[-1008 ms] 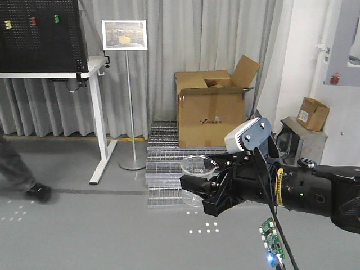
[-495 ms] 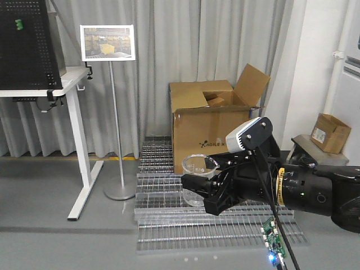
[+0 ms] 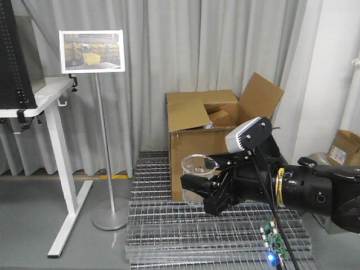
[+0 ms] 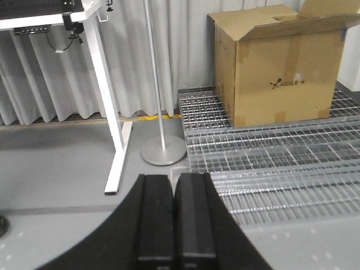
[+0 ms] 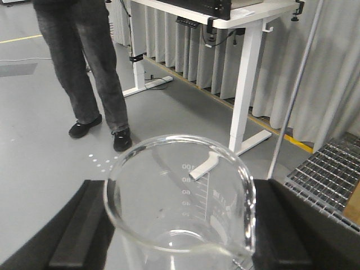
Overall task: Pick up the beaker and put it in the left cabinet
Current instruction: 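Hold the beaker in the right gripper while driving to the cabinet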
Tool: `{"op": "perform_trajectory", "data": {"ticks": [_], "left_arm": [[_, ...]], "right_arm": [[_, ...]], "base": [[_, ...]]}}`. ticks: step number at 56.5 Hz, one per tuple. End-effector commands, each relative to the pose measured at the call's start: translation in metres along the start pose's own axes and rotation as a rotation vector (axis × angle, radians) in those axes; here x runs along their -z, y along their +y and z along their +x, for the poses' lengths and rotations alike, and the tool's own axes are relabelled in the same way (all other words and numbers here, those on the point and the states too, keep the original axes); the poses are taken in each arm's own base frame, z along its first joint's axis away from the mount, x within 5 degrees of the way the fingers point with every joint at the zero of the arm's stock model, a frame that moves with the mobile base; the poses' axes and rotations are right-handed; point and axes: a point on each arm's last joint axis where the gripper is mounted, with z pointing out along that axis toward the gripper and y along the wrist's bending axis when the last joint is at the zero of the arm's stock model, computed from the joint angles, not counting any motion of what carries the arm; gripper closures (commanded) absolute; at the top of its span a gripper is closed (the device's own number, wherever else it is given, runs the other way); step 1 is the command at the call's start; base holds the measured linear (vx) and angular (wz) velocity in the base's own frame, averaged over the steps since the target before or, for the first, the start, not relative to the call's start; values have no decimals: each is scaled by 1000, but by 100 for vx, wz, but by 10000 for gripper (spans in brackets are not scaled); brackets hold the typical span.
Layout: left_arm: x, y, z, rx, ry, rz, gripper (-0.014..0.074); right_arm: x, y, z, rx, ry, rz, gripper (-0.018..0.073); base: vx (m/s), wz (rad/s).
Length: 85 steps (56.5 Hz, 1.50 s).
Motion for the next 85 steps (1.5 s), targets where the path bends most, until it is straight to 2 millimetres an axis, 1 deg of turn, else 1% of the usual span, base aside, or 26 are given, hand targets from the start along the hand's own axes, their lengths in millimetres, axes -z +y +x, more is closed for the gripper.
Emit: {"op": "perform_trajectory", "data": {"ticks": [1,19,34,85], "left_arm": [[3,-2,-11,5,-109,23,593],[3,-2,-11,5,-109,23,593],[3,-2,-11,5,-109,23,593],[3,-2,-11,5,-109,23,593]], "right_arm": [[11,3,-23,4,-85,3,340],[11,3,-23,4,-85,3,340],[11,3,-23,4,-85,3,340],[11,3,-23,4,-85,3,340]], "base": [[47,-1],[41,-8],[32,-35],[21,-74]]}}
